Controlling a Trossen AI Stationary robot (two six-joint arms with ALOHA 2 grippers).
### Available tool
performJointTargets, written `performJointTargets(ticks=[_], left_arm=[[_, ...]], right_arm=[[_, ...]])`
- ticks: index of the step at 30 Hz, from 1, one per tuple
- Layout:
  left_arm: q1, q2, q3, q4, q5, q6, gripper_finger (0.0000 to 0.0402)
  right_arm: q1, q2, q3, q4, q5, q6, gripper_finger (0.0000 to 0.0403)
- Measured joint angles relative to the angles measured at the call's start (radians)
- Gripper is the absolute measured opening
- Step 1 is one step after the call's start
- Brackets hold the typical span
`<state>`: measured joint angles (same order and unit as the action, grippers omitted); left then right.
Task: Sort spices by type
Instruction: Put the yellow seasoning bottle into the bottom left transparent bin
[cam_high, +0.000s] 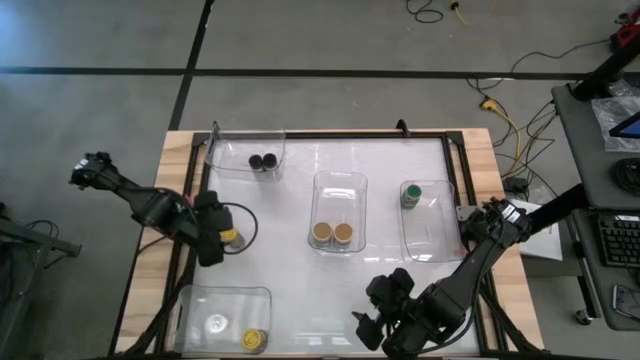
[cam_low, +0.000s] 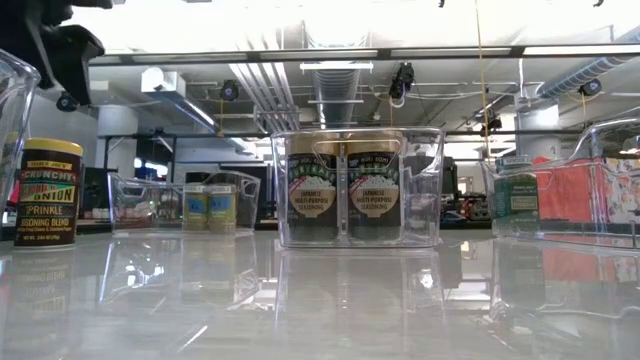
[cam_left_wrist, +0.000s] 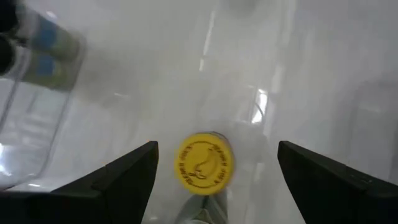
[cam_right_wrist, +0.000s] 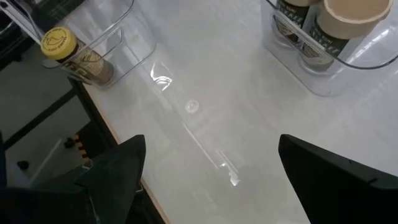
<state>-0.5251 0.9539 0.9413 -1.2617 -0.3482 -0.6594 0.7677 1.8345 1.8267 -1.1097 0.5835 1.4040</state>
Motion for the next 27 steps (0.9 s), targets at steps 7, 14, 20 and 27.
performJointTargets(ticks=[7,14,20,27], left_arm=[[0.0,-0.024,-0.068,0.014,0.031,-0.068,0.0314],[0.001,0.013,-0.129,0.022,0.032,-0.14,0.0314],[0.022,0.006,-0.16,0.036,0.009,-0.215,0.0314],[0.047,0.012,-0.176,0.085,0.025,-0.217,0.0314]], right_arm=[[-0.001,0.0,0.0,0.0,0.004,-0.02,0.0359],[-0.003,0.0,0.0,0.001,0.047,-0.053,0.0359],[-0.003,0.0,0.0,0.001,0.047,-0.054,0.0359],[-0.003,0.0,0.0,0.0,0.047,-0.055,0.0359]])
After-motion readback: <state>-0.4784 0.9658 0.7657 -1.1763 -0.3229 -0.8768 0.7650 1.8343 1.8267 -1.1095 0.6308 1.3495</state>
